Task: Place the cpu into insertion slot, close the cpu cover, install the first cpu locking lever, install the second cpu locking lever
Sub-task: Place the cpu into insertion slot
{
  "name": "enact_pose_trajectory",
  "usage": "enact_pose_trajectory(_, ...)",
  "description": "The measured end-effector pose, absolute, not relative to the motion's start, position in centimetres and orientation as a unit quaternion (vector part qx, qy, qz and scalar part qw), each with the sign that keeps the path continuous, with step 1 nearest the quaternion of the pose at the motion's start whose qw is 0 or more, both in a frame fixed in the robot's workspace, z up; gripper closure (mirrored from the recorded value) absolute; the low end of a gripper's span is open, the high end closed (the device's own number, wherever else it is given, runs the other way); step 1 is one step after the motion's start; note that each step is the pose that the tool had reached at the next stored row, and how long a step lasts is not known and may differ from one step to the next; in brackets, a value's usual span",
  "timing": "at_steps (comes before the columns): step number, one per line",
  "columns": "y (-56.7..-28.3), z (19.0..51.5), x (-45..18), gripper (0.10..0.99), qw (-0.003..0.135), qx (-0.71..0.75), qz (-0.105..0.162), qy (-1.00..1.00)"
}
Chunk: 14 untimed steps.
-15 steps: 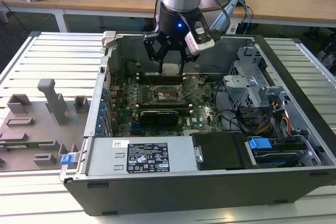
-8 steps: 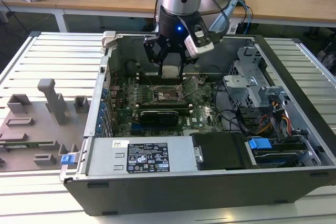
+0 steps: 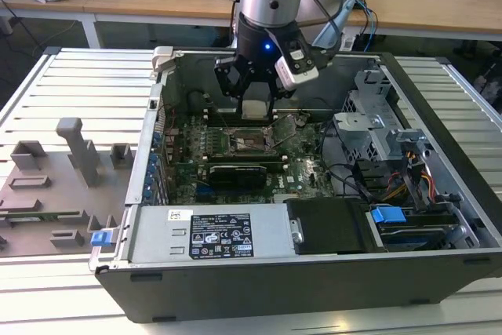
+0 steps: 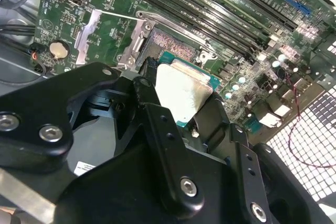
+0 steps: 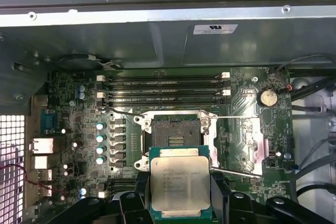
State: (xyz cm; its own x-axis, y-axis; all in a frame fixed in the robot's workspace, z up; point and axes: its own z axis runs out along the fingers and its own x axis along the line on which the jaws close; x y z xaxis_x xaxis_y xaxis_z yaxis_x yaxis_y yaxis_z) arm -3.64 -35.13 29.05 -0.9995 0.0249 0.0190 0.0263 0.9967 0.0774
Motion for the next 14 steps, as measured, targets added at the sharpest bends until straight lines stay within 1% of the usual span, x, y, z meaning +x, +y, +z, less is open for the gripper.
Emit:
enact_pose_trajectory(10,-35.12,28.76,-3.64,0.541,0.009,-0.015,-0.039,-0.999)
enact_pose_trajectory(14,-35.13,28.75,-3.65,0.541,0.008,-0.048,-0.037,-0.998)
